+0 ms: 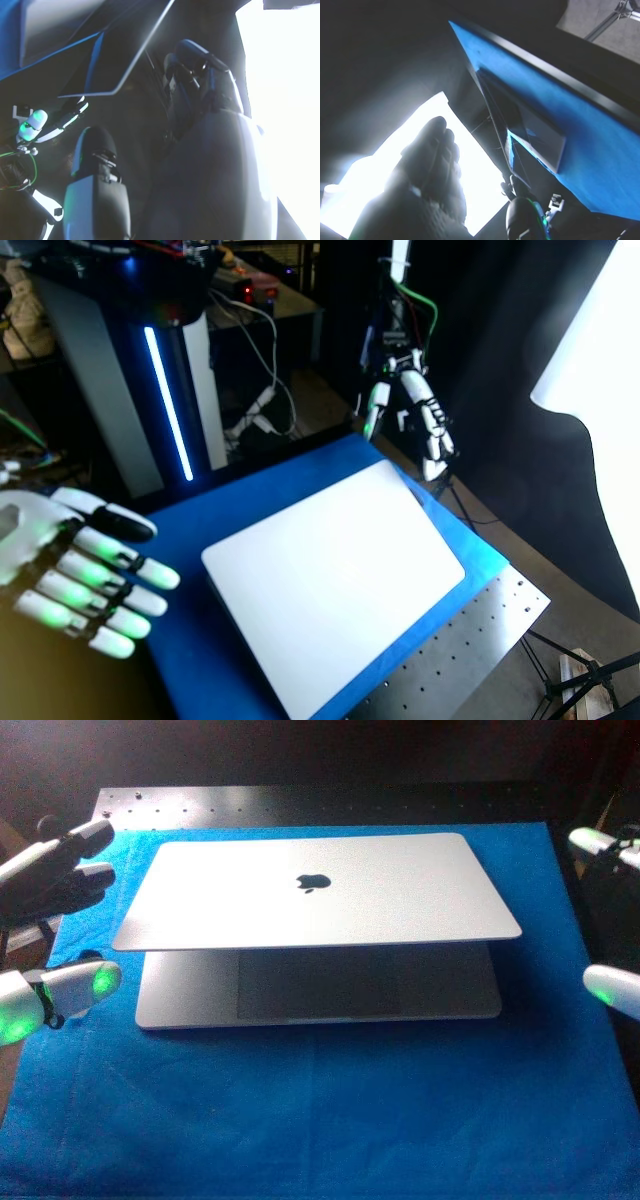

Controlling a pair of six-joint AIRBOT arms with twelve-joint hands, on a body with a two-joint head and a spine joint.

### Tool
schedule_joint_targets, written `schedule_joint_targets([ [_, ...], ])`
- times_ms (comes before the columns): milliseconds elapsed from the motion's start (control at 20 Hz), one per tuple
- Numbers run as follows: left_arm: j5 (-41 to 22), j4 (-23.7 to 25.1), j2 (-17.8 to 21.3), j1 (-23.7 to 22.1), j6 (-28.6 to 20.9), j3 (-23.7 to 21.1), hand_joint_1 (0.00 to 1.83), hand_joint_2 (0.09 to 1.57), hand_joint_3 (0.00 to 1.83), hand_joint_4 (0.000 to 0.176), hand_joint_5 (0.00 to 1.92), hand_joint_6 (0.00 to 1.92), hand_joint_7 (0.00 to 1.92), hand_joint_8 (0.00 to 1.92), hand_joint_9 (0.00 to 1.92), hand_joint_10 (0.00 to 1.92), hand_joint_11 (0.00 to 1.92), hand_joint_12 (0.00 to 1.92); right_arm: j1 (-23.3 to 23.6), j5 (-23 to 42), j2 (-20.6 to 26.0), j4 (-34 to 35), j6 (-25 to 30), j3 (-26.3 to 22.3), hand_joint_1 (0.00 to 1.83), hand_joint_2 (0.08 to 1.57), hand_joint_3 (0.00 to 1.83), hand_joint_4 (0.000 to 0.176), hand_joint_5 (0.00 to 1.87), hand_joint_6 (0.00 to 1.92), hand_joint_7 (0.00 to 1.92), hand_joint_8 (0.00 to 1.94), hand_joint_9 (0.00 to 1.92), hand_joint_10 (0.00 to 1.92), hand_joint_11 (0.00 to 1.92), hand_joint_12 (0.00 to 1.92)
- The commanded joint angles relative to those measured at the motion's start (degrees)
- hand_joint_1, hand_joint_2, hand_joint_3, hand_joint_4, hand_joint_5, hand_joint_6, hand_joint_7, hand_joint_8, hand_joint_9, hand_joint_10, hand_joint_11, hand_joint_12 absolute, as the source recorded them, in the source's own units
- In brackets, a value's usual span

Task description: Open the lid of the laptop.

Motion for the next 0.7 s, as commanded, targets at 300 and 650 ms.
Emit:
schedule_joint_targets([
  [300,-7.29,-0.78,-0.42,0.09,-0.24,0.01,0.89,1.02,0.0,0.029,0.5,0.0,0.09,0.0,0.0,0.0,0.0,0.0,0.42,2.6,-1.46,0.39,0.14,0.94,0.2,1.4,0.0,0.056,0.38,0.0,0.29,0.0,0.26,0.0,0.1,0.38],
  [650,-7.09,-0.77,-0.6,0.18,-0.23,0.0,0.7,0.96,0.0,0.176,0.0,0.0,0.0,0.0,0.0,0.0,0.0,0.0,0.42,-1.62,-2.22,0.34,0.13,1.71,0.0,1.4,0.0,0.043,0.3,0.0,0.2,0.0,0.13,0.0,0.17,0.04],
])
